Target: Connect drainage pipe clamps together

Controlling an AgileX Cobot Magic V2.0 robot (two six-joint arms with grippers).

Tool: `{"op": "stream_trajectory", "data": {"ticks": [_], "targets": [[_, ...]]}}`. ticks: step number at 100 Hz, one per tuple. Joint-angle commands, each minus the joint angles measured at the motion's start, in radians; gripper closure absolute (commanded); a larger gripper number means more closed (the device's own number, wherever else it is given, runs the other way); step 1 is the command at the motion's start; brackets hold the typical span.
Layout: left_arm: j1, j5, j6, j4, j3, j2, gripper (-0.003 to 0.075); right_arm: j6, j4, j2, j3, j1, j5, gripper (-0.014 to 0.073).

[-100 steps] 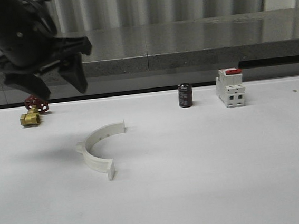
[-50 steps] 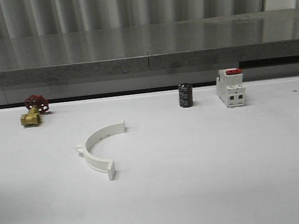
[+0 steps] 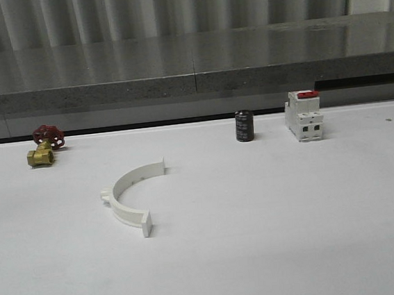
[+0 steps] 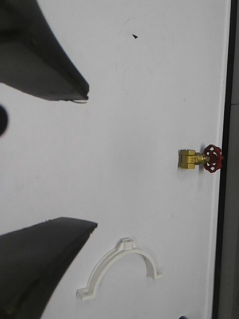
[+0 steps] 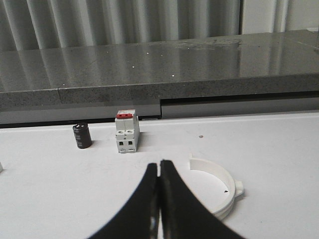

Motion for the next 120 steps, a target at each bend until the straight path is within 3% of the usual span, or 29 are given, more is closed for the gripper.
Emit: {"op": "stream_trajectory", "data": {"ticks": [1, 16, 41, 65, 93, 120], "targets": [[0.003, -0.063, 0.002, -0.007, 0.007, -0.056, 0.0231, -0.003, -0.006, -0.017, -0.021, -0.001, -0.082, 0.0661], [0.003, -0.065, 0.002, -0.007, 0.033, -0.115, 0.0348, -0.003, -0.006, -0.017, -0.021, -0.001, -0.082, 0.0661], [0.003, -0.071, 0.002, -0.003, 0.033, -0.125, 0.0741, -0.002, -0.005, -0.017, -0.055, -0.001, -0.028, 0.0661], [0.003, -0.071, 0.002, -0.003, 0.033, -0.125, 0.0741, 0.004, 0.078, 0.122, -0.256, -0.001, 0.167, 0.0661], [0.003, -0.071, 0.002, -0.003, 0.033, -0.125, 0.0741, 0.004, 0.09, 0.581, -0.634, -0.001, 0.541, 0.0661], [0.003, -0.071, 0.002, -0.003, 0.033, -0.125, 0.0741, 0.004, 0.092, 0.925, -0.806, -0.001, 0.549, 0.0661]]}}
